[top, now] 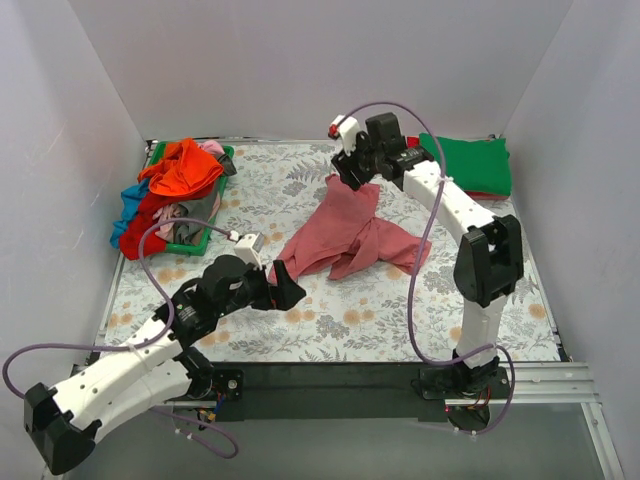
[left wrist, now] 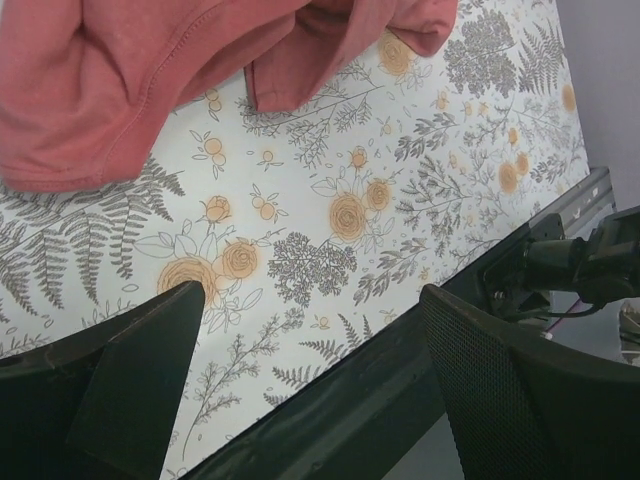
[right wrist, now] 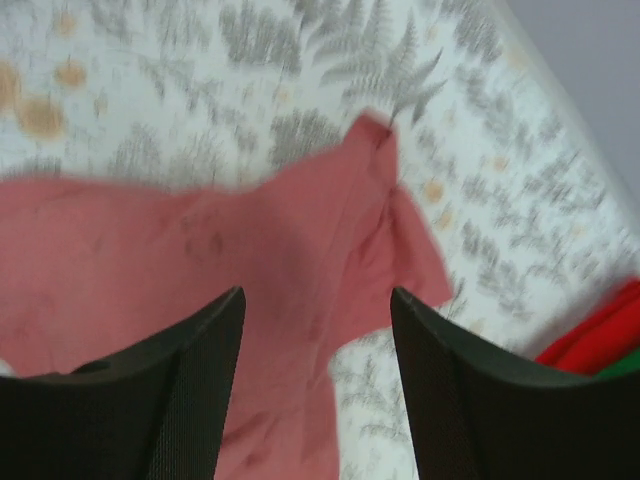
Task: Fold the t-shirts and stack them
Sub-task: Flatten the tshirt out
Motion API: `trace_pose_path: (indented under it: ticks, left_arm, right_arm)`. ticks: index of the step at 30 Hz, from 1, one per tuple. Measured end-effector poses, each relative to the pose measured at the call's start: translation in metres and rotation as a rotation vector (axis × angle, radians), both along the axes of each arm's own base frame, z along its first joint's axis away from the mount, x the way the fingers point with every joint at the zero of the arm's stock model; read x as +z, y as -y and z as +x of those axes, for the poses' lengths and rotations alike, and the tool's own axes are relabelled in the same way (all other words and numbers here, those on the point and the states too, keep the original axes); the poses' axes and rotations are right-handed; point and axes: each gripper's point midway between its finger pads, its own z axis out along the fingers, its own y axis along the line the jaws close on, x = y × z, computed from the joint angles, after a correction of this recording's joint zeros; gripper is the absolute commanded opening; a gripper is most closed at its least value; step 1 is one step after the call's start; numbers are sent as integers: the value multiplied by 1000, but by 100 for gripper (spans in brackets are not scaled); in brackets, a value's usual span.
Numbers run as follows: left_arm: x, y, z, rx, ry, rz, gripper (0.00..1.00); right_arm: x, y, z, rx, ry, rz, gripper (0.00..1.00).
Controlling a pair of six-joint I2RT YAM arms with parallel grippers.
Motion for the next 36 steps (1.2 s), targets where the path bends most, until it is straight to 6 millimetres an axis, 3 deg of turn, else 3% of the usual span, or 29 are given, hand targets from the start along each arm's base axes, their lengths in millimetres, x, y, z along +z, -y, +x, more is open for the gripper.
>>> trace_pose_path:
  ticks: [4,9,12,16,19,22,26,32,36]
  left_arm:
    - [-19,14,10,-25,-38,41,84]
    - [-67,33,40,-60,-126,243,82]
    - [-74,54,70,-74,-100,331,82]
    - [-75,91,107,-101,-8,420,81]
    - [-80,111,127,-101,50,491,78]
    - [-94,120,137,-105,70,552,75]
    - [-110,116,147,-86,78,634,71]
    - [-110,112,164,-35,119,700,42]
    - [-106,109,169,-19,140,722,19]
  right_arm:
    - [-39,46,-57,24,-137,-34,76]
    - [-23,125,-120,0,-162,36,76]
    - [-29,139,-147,-2,-189,74,74]
    - [-64,137,-170,18,-345,132,72]
    - [-82,131,-174,24,-455,184,69]
    - [-93,123,-172,31,-544,230,67]
    - [-99,113,-159,40,-610,264,65]
    - [-107,96,-154,69,-665,274,63]
    - [-113,70,-159,115,-703,251,58]
